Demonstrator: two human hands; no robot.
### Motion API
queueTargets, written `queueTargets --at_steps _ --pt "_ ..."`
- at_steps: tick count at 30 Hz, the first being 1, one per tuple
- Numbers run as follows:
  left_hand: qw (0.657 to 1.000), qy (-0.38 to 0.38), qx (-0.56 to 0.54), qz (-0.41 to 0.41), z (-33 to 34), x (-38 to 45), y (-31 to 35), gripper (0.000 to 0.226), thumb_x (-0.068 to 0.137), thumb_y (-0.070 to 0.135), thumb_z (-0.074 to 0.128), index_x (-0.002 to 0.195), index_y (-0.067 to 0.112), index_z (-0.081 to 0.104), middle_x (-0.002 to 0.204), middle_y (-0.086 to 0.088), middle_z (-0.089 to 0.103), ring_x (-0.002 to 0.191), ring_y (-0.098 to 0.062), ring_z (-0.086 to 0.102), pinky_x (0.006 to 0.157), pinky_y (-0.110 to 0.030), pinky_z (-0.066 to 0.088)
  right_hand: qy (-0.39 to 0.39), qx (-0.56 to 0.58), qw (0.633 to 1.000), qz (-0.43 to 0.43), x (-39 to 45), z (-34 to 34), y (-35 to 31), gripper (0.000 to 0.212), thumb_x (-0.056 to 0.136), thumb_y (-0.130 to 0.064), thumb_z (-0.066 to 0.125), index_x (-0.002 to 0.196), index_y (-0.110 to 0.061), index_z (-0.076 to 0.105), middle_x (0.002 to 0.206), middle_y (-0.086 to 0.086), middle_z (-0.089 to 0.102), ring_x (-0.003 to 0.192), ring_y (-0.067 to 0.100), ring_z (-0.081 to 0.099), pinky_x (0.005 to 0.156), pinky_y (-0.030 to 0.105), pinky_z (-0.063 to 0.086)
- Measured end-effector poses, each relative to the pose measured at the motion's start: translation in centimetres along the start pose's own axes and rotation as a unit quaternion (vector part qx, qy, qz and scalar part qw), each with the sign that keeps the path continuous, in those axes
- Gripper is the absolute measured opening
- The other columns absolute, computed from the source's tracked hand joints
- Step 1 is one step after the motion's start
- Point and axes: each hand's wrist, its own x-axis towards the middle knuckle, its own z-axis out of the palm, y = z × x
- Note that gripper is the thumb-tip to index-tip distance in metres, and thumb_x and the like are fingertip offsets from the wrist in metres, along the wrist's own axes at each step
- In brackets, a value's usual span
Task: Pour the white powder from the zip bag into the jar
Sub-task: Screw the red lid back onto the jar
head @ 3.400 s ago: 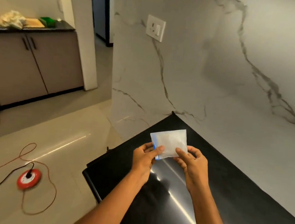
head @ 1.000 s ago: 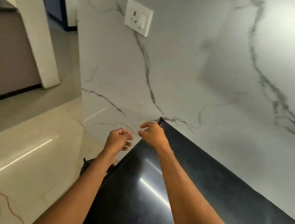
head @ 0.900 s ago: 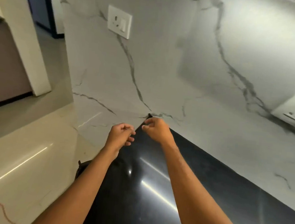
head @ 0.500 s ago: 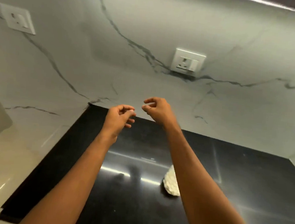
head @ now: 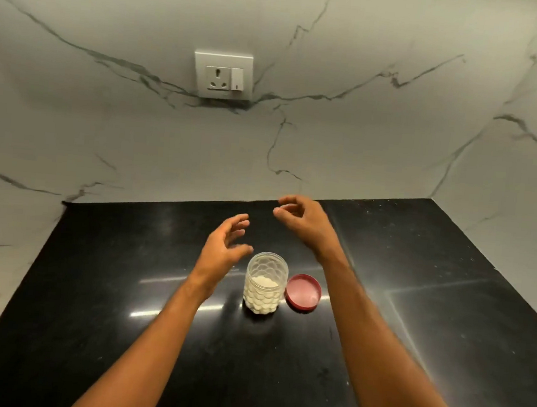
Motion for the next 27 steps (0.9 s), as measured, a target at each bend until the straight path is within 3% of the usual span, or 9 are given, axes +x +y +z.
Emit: queueTargets --at_steps 5,8,11,15,19,21,27 --pt "0.996 -0.075 0.015 -0.037 1.3 -1.2 -4.6 0.12 0.057 0.05 0.091 0.153 0.041 0.02 0.162 0.011 0.025 0.147 -0.008 0.024 0.121 -0.039 0.025 0.003 -0.003 0.999 0.046 -2.5 1.4 4.7 0.038 0.089 -0.025 0.064 0.126 -0.019 0.06 0.123 0.002 0.064 0.113 0.013 0.06 0.099 0.035 0.052" --pt "0.996 -0.08 0.031 -0.041 2.2 -1.9 -7.1 0.131 0.051 0.043 0.096 0.153 0.044 0.014 0.162 0.011 0.023 0.149 -0.009 0.022 0.122 -0.043 0.025 0.003 -0.027 0.997 0.077 -4.0 2.6 7.0 0.046 0.087 -0.015 0.057 0.133 -0.02 0.055 0.136 -0.002 0.057 0.124 0.012 0.051 0.104 0.029 0.041" --pt "0.995 -0.076 0.053 -0.024 3.5 -2.4 -8.8 0.137 0.046 0.044 0.098 0.151 0.049 0.011 0.158 0.011 0.032 0.145 -0.009 0.034 0.118 -0.041 0.034 0.016 -0.025 0.995 0.097 -4.6 3.0 8.9 0.054 0.083 -0.006 0.056 0.135 -0.021 0.053 0.141 -0.004 0.052 0.129 0.01 0.046 0.105 0.025 0.035" --pt "0.997 -0.036 0.072 -0.011 5.5 -2.8 -9.7 0.135 0.045 0.037 0.096 0.151 0.043 0.012 0.146 0.011 0.046 0.133 -0.008 0.048 0.11 -0.034 0.044 -0.007 -0.084 0.99 0.109 -4.8 3.1 11.1 0.063 0.077 -0.003 0.058 0.136 -0.023 0.052 0.142 -0.002 0.051 0.134 0.016 0.044 0.109 0.025 0.032" --pt "0.995 0.013 0.099 -0.008 6.2 -2.2 -10.1 0.113 0.048 0.033 0.091 0.143 0.04 0.031 0.131 0.017 0.058 0.12 -0.002 0.057 0.096 -0.017 0.047 -0.105 -0.263 0.946 0.158 -5.1 3.5 13.9 0.086 0.067 -0.041 0.065 0.147 -0.028 0.036 0.152 0.002 0.039 0.142 0.028 0.031 0.115 0.044 0.032" --pt "0.993 0.023 0.111 -0.008 6.1 -1.9 -10.2 0.098 0.047 0.036 0.092 0.131 0.042 0.042 0.121 0.02 0.062 0.113 0.002 0.06 0.09 -0.01 0.045 -0.143 -0.321 0.921 0.169 -5.3 3.6 14.6 0.099 0.065 -0.05 0.071 0.151 -0.029 0.025 0.158 0.003 0.026 0.145 0.029 0.023 0.116 0.047 0.028" --pt "0.992 0.041 0.118 -0.003 4.7 -0.9 -8.6 0.083 0.047 0.033 0.093 0.113 0.05 0.045 0.109 0.023 0.065 0.101 0.012 0.06 0.077 -0.002 0.044 -0.088 -0.317 0.933 0.144 -4.8 3.1 13.7 0.099 0.07 -0.036 0.08 0.152 -0.026 0.025 0.151 0.005 0.038 0.139 0.029 0.033 0.113 0.042 0.035"
